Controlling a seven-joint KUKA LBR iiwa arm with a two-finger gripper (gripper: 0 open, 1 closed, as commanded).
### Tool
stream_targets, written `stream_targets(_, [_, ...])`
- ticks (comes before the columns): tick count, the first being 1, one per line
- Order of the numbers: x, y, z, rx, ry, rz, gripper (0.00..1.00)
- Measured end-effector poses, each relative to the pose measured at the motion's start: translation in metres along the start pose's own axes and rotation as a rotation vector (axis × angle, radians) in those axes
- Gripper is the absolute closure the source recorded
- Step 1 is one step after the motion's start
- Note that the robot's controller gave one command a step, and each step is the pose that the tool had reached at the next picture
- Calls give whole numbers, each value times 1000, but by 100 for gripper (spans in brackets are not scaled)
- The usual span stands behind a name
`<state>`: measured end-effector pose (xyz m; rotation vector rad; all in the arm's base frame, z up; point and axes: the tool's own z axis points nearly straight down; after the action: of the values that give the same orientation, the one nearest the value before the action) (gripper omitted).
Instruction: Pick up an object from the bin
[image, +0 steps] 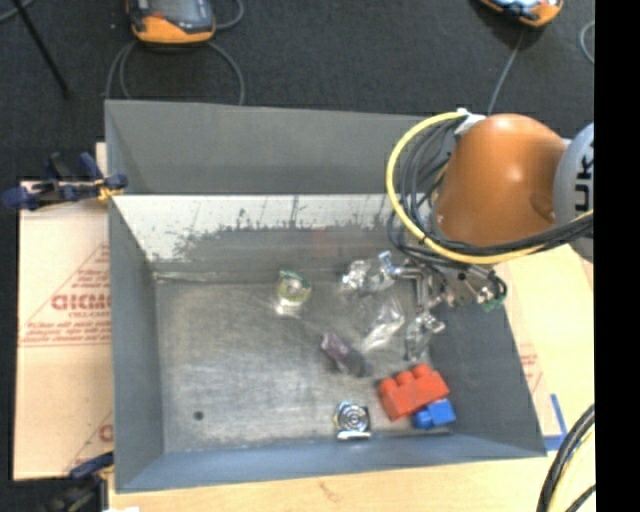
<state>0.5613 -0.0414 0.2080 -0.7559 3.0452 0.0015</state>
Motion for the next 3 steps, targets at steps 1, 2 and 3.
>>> stream_targets(1, [37, 7, 116, 6, -7, -183, 0])
stream_targets(2, [38, 5, 116, 8, -5, -182, 100])
stream_targets(3, [22, -2, -90, 8, -6, -145, 100])
